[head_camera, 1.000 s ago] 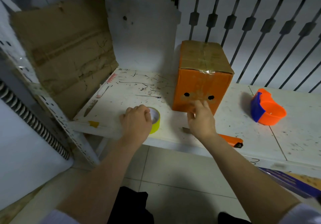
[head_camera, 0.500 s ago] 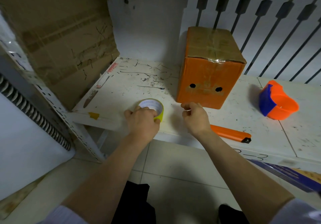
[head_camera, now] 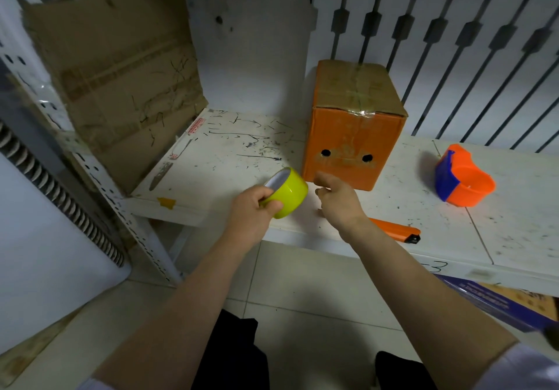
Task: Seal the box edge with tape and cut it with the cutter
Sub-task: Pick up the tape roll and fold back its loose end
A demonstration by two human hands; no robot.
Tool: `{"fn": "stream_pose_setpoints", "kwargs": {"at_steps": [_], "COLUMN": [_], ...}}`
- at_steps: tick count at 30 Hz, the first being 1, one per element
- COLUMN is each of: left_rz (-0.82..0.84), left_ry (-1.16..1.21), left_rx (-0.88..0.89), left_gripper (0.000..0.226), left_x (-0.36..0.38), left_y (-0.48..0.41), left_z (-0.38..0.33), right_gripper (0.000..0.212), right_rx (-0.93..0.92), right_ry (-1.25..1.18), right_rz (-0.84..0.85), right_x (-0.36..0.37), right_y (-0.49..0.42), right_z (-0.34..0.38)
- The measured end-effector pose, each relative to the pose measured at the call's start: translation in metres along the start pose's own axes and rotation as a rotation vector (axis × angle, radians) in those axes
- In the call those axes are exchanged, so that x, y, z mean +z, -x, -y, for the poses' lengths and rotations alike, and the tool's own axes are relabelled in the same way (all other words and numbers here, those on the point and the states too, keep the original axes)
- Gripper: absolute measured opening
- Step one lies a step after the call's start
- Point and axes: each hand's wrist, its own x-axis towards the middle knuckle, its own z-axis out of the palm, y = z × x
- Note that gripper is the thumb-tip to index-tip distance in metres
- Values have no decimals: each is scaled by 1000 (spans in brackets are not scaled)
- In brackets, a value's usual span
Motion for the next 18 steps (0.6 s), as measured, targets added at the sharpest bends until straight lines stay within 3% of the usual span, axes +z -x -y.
{"fn": "stream_pose_setpoints", "kwargs": {"at_steps": [7, 18], "left_rz": [103, 137], "left_ry": [150, -117], "left_rx": [20, 264], "left_gripper": [11, 18], "left_x": [-4, 3], "left_y": [14, 18], "left_z": [-6, -19], "right_gripper": [43, 34], "right_rx": [13, 39], "right_ry": [-72, -259], "right_rz": [13, 82], "right_x": [-12, -29], "right_y": [12, 26], "right_z": [7, 19]}}
